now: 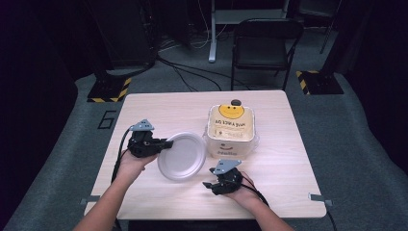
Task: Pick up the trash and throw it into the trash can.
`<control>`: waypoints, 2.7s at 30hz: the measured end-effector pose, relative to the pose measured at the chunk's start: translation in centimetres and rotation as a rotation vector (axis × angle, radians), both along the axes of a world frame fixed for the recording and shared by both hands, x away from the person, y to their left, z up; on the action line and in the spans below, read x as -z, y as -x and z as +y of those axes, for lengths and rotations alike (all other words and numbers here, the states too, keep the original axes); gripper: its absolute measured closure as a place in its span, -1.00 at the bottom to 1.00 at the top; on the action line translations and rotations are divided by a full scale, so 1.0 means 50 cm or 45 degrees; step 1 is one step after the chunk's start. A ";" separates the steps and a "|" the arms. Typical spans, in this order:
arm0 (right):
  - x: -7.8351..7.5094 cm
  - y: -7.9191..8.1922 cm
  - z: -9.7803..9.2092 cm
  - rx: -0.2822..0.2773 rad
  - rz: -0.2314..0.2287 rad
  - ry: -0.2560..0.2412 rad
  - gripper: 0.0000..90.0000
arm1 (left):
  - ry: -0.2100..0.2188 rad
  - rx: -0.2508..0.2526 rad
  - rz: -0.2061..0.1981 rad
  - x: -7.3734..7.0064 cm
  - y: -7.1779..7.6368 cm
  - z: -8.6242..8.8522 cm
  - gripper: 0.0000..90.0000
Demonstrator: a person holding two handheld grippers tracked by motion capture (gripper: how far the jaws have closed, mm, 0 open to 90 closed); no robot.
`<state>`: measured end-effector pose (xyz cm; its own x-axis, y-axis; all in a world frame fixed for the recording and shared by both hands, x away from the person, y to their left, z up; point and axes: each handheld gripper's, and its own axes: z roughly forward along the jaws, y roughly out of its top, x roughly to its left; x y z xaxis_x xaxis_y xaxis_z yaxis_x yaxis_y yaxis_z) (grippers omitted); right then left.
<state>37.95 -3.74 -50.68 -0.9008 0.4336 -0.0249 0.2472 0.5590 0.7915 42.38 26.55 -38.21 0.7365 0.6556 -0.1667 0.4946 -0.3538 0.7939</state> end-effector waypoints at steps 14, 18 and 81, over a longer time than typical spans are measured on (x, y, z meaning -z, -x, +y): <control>0.000 0.001 0.001 0.000 -0.005 -0.003 -0.11 | -0.007 -0.058 -0.041 -0.063 -0.023 0.004 0.82; -0.001 0.000 -0.001 -0.005 -0.013 0.001 -0.12 | -0.023 -0.063 -0.053 -0.077 -0.028 0.000 0.82; 0.000 0.000 -0.008 -0.003 -0.009 -0.007 -0.12 | -0.098 -0.064 -0.187 -0.273 -0.104 -0.130 0.82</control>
